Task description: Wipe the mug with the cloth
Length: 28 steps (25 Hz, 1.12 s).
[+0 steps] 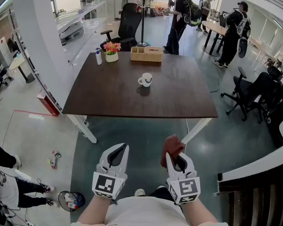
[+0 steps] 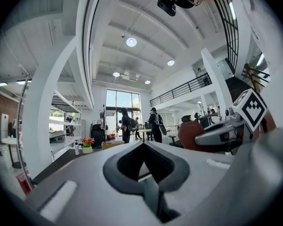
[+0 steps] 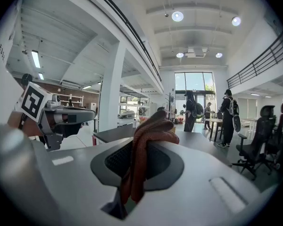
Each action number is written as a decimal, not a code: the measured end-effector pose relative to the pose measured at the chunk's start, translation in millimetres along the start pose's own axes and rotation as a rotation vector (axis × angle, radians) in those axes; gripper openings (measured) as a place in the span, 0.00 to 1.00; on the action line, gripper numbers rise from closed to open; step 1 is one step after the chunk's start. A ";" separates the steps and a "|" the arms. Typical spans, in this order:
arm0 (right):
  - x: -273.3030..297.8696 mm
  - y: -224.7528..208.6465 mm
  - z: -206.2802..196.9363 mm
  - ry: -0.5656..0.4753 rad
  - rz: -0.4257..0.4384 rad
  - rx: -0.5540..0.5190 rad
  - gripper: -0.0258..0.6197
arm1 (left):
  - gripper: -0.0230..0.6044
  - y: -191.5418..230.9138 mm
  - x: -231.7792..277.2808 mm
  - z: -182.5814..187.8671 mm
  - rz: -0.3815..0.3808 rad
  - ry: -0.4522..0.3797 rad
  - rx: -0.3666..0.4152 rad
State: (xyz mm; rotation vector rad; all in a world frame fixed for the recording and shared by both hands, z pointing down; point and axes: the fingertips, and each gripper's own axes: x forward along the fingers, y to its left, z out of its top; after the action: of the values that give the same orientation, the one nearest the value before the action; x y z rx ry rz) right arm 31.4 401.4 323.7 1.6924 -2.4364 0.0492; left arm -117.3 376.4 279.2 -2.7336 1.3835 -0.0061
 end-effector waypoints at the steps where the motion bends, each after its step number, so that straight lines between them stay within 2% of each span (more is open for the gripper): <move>1: 0.2 -0.4 -0.7 0.001 -0.002 -0.001 0.16 | 0.04 0.3 0.3 -4.6 -0.002 0.002 0.006; 6: 1.6 -2.7 -3.7 0.008 -0.005 -0.005 0.16 | 0.04 1.4 2.2 -17.4 -0.008 0.013 0.039; 15: 5.8 -10.8 -8.0 0.020 -0.044 0.021 0.16 | 0.04 7.9 3.0 -18.8 0.005 0.000 0.015; 19: 10.1 -11.3 -10.6 0.028 -0.039 0.012 0.16 | 0.04 11.8 5.9 -22.8 0.011 0.011 -0.019; 28: 58.8 -35.1 -18.6 0.049 -0.007 0.022 0.16 | 0.04 34.3 43.0 -38.4 0.021 0.040 -0.033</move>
State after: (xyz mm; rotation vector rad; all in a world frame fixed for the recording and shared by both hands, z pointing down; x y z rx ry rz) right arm 46.5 336.9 349.0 1.6881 -2.4034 0.1158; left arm -120.8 319.0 313.7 -2.7597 1.4353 -0.0368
